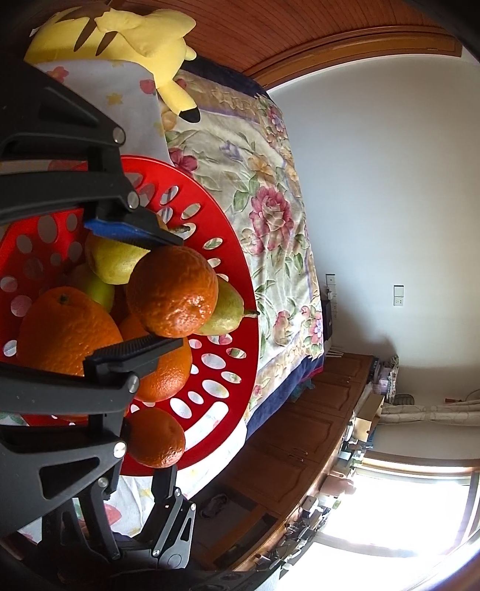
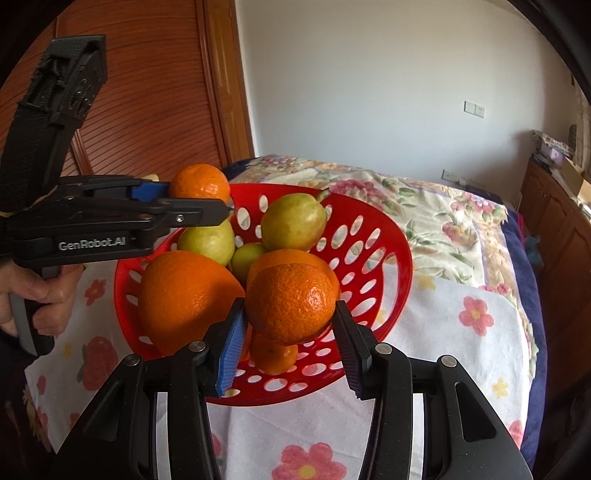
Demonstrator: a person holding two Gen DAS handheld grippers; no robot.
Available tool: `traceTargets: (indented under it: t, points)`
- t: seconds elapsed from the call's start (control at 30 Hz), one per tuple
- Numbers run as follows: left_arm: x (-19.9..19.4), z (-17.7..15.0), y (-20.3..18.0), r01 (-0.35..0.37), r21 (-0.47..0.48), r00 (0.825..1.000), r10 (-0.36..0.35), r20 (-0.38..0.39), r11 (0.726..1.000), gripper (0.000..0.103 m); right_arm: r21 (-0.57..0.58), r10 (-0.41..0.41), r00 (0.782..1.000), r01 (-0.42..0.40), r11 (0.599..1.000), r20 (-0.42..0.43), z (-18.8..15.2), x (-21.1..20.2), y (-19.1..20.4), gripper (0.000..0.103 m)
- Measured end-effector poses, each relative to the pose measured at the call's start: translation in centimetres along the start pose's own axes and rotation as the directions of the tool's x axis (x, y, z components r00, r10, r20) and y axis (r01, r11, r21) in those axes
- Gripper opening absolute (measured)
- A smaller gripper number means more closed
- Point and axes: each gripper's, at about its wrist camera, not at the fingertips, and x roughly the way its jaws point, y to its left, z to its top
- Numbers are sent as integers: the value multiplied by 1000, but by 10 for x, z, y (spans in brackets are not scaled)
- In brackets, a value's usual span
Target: Organize fruits
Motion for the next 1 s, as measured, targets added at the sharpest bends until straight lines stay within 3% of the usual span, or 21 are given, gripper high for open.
traceTargets:
  t: [0.57, 1.0]
  points:
    - [-12, -4, -10, -20, 3, 1000, 20, 21, 1000, 49, 21, -2, 1000, 2, 1000, 28, -3, -14, 0, 49]
    - [-65, -36, -37, -56, 26, 997, 55, 63, 998, 54, 51, 3, 998, -6, 999, 68, -20, -49, 16, 50]
